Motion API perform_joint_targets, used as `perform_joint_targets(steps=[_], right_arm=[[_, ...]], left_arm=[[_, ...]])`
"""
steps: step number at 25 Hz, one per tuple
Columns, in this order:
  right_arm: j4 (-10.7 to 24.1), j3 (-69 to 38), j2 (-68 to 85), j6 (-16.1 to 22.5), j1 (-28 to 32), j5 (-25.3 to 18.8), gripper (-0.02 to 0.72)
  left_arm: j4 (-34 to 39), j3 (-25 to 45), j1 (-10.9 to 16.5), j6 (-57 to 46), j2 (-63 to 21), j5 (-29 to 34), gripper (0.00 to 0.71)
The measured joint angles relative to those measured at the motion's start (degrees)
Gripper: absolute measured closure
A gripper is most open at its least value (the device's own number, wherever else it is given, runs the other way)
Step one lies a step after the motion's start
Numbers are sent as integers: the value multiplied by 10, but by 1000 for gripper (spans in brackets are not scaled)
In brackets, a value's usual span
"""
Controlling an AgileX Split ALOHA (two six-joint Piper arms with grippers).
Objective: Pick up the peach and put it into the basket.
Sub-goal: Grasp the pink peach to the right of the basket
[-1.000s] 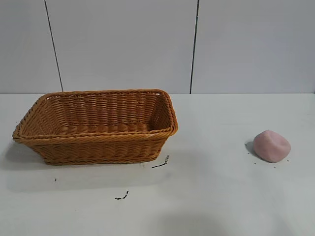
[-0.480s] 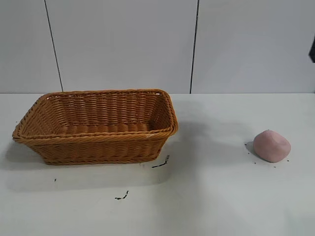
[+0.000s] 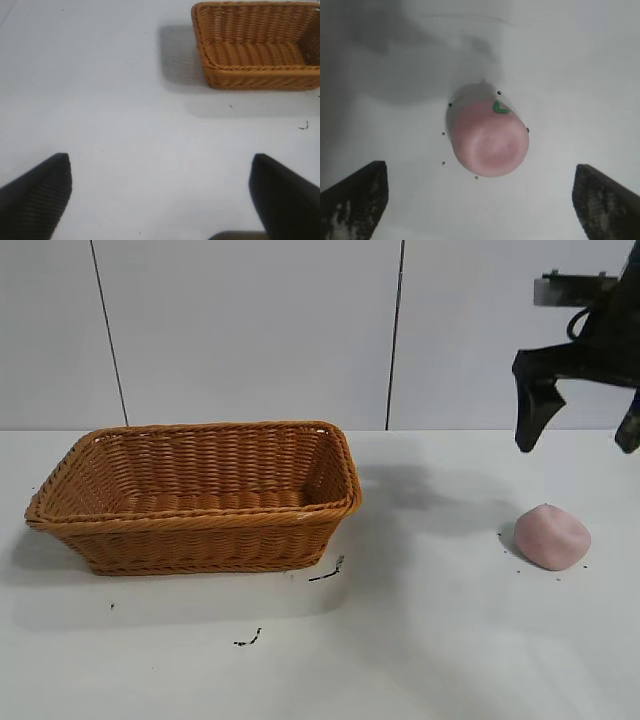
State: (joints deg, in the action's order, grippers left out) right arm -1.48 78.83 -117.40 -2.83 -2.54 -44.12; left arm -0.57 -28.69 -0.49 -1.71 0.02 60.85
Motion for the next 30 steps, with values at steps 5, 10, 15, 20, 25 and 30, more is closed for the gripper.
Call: perform_joint_targets(steps=[5,10,15,20,25,30], right_arm=[[0,0,-27,0,0,24,8],[-1,0,-46,0,0,26,8],[-1,0,-54,0,0,26,8],[-1,0,-55,0,0,26,70],[3,3,-53,0,0,8,654],[10,21,-32,0,0,-23,715]], left_arm=[[0,0,0,0,0,0,17],[0,0,0,0,0,0,17],[0,0,0,0,0,0,17],[0,0,0,0,0,0,17],[0,0,0,0,0,0,17],[0,0,0,0,0,0,17]])
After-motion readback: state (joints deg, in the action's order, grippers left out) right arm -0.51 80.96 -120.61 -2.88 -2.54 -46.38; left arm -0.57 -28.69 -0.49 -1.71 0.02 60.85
